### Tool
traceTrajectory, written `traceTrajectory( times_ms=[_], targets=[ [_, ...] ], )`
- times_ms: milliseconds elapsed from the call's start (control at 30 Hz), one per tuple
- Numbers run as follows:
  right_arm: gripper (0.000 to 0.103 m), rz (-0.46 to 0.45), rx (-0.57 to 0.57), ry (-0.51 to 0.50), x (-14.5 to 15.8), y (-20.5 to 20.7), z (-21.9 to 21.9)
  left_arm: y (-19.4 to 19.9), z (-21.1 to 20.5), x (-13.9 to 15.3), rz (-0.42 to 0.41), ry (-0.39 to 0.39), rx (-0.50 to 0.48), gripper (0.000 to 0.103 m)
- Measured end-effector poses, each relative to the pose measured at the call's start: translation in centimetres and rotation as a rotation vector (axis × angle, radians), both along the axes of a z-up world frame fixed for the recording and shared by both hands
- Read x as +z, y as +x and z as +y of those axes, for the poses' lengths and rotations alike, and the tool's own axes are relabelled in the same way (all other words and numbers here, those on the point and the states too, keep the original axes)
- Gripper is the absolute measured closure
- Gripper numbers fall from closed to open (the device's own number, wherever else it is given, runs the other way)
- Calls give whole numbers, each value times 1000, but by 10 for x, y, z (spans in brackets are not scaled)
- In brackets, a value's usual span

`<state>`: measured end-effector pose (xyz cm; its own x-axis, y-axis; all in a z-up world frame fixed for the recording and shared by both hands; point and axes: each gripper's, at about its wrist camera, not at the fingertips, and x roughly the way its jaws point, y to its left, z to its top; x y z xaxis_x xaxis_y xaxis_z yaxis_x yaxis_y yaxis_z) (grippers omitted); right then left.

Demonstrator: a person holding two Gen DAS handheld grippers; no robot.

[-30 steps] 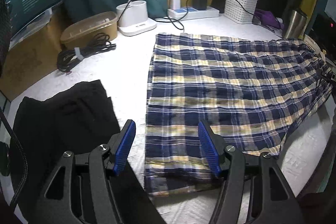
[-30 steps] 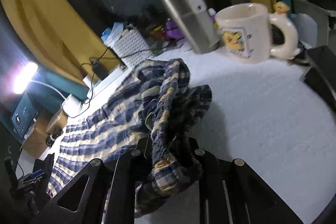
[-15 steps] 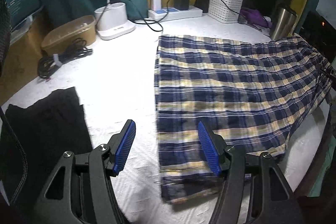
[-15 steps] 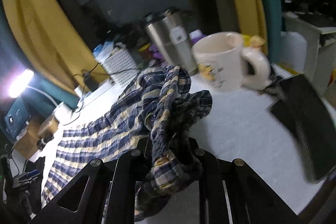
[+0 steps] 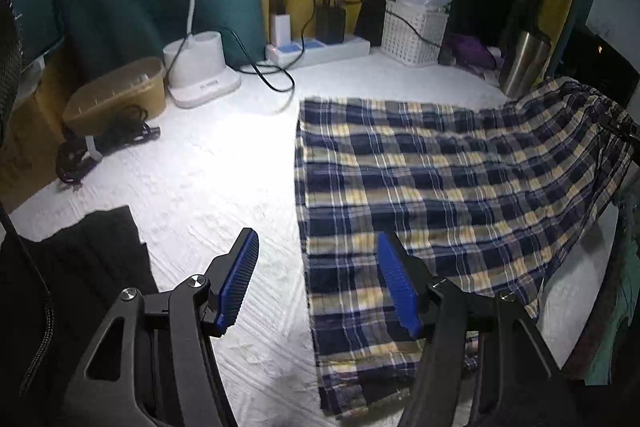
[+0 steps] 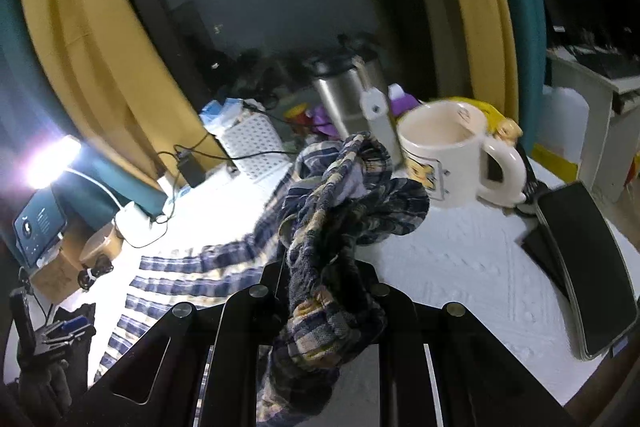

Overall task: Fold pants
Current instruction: 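Grasp the bunched pants leg with the right gripper and lift it up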

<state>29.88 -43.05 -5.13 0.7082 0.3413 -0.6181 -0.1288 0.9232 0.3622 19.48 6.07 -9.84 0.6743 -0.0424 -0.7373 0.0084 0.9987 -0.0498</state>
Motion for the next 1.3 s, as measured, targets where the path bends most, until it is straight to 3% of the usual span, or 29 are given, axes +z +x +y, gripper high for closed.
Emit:
traceTrajectory(
  times_ms=[367,733,967,1300],
  targets=[
    [86,-70,90,-55,43,-7,63,-7,28,8,-59,-35,-8,41],
    [86,-88,189,-124,60,-1,137,-21,58,16,-131,-79,-20,40],
    [86,-68,270,-144,50,5,191,-28,84,15,-146,-93,8,39],
    [86,28,400,-162,2,13,275,-34,116,11,-129,-153,29,38]
  ],
)
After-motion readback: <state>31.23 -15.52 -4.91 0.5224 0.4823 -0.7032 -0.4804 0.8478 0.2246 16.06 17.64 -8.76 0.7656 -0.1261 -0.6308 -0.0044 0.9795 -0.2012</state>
